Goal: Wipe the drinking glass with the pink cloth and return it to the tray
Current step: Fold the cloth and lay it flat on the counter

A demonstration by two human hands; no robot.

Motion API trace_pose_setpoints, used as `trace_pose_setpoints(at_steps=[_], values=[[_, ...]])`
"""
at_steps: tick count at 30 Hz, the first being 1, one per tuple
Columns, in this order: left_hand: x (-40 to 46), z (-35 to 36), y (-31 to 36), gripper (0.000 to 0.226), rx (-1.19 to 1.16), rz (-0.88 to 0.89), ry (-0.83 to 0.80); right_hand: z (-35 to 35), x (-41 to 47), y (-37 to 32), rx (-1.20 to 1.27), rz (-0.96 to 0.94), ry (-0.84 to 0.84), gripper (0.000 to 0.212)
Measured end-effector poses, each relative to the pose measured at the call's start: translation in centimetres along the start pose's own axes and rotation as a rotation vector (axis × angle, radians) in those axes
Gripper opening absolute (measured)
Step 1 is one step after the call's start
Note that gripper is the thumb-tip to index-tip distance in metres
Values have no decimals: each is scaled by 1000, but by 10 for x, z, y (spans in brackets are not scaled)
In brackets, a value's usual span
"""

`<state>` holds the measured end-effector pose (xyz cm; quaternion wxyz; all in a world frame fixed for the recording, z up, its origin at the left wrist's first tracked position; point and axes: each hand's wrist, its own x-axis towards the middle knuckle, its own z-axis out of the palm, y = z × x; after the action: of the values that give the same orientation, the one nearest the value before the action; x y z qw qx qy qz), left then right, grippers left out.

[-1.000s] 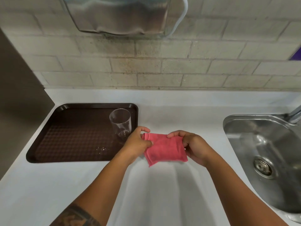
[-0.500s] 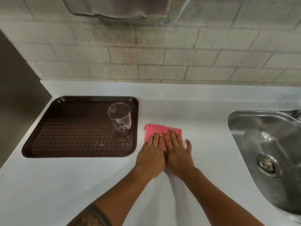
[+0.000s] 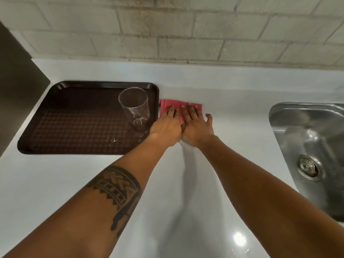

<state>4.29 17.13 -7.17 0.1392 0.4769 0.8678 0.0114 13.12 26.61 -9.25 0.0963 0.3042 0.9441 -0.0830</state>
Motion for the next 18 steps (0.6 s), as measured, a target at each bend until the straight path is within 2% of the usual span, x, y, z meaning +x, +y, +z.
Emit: trace_pose_setpoints(at_steps=[6,12,18], values=[[29,-5,-6,66,23,-20,-1,-4,29,3,18,2,41,71],[63,-7,-8,76,68,-38,-25,-8,62,9,-16,2,8,85],[93,-10,-10,77,-1,-85,13,-16,89,14,-41,-10,1,92]])
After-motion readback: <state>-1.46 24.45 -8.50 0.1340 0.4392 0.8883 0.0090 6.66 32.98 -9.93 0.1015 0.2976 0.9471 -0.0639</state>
